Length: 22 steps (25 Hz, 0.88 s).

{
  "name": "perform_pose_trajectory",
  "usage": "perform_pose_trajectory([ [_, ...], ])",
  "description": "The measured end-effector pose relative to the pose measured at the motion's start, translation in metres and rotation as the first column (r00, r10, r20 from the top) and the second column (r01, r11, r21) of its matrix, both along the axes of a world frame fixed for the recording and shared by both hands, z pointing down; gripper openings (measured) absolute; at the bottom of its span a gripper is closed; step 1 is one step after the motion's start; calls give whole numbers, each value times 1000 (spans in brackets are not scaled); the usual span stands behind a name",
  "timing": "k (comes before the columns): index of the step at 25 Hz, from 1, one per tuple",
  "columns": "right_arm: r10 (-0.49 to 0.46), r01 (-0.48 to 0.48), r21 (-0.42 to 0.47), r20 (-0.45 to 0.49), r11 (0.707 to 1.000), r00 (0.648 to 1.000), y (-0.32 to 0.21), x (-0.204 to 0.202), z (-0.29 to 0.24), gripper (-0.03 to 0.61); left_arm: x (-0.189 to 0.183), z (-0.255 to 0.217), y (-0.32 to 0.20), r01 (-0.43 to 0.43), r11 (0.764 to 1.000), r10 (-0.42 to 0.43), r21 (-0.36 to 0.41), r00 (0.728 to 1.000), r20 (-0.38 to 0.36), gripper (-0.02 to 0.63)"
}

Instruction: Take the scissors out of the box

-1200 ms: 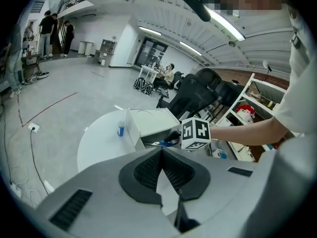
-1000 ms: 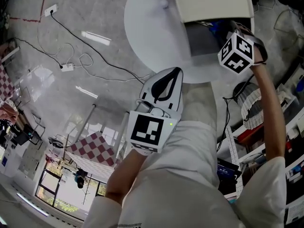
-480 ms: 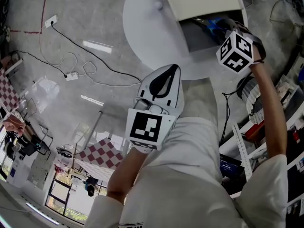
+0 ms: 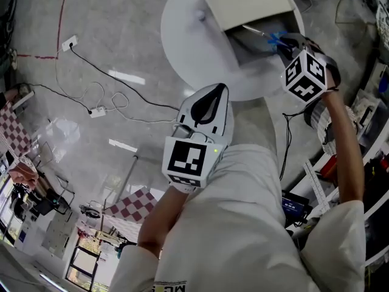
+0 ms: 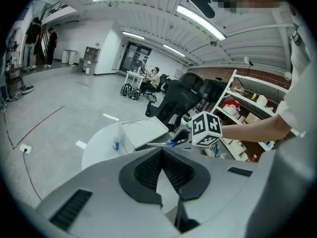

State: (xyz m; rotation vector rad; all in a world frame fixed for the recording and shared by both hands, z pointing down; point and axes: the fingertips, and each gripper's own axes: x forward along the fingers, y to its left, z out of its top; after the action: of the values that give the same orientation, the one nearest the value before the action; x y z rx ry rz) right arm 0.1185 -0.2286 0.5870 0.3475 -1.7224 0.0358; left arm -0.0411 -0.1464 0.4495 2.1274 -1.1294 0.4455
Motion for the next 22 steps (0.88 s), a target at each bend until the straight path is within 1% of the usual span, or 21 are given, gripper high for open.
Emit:
perform_pose_trajectory([
  [3,41,-42,12,15,999,999,9,3,-14,146,-2,-8,3,-16,1000,16,15,1000,1,11],
  [5,80,-81,25,41,996,996,12,2,-26,146,-4,-12,4,-26,999,26,25,1000,1,11],
  [8,150,-156,47,106,987,983,15,-2,-49,146,-5,-20,5,-37,998,37,42,999,2,11],
  [11,216,-232,72,177,970,960,14,-8,-80,146,-8,-32,3,-34,998,34,61,999,3,11],
  [14,265,-299,103,254,949,930,13,-15,-110,146,-12,-44,2,-35,996,35,88,999,4,11],
  [17,306,-364,123,337,923,890,17,-20,-139,146,-16,-59,2,-39,992,38,117,999,5,11],
  [22,370,-477,153,445,866,815,18,-20,-194,146,-13,-87,-11,-49,982,49,185,999,0,11],
])
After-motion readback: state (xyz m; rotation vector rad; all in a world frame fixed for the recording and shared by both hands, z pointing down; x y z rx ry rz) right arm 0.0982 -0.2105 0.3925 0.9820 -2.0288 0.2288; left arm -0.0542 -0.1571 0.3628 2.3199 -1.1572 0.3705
